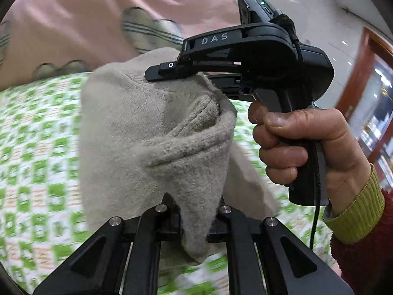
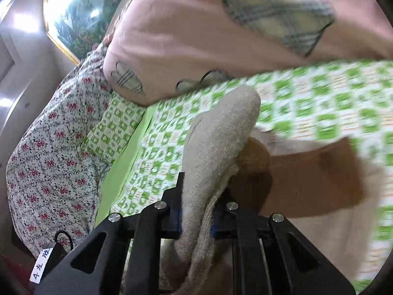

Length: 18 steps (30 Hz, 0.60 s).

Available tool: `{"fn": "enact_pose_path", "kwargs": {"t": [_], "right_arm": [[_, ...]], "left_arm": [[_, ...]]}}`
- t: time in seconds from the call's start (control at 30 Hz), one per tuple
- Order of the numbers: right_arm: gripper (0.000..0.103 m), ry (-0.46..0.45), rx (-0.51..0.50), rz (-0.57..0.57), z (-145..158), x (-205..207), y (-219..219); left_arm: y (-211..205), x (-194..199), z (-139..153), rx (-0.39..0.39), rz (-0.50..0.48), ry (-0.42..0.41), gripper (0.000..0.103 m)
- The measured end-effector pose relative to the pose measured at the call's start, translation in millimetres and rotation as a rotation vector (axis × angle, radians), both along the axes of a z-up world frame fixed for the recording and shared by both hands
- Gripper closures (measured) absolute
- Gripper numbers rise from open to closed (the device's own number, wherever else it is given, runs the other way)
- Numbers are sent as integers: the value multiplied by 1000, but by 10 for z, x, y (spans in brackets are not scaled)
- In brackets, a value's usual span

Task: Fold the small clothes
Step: 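Grasp the folded sweater edge with both grippers and lift it, then fold the lifted sweater half over onto the other half with both grippers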

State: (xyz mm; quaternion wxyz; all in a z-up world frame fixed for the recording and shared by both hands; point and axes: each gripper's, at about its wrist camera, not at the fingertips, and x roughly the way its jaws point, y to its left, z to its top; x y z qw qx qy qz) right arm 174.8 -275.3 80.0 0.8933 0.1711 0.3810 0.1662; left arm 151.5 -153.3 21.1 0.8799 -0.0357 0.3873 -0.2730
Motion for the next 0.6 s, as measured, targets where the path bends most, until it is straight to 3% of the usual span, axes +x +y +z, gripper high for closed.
{"fn": "enact_pose_path", "kwargs": {"t": [0.2,0.43,0.5,0.6], "right_arm": [[86,97,-66,-132,-327,-199,-681],[86,77,-62,-119,-521,-194,-764],[86,52,-86,-102,-520,-159,-719],[83,64,-138,-133,-544,-199,-795]], "left_arm": [[-578,92,-342,34,-92,78,93],[-677,123,-456,80,-86,94,87],[-653,101,-435,74,-102,109,71],[-605,-31,-377,71,-145,113,60]]}}
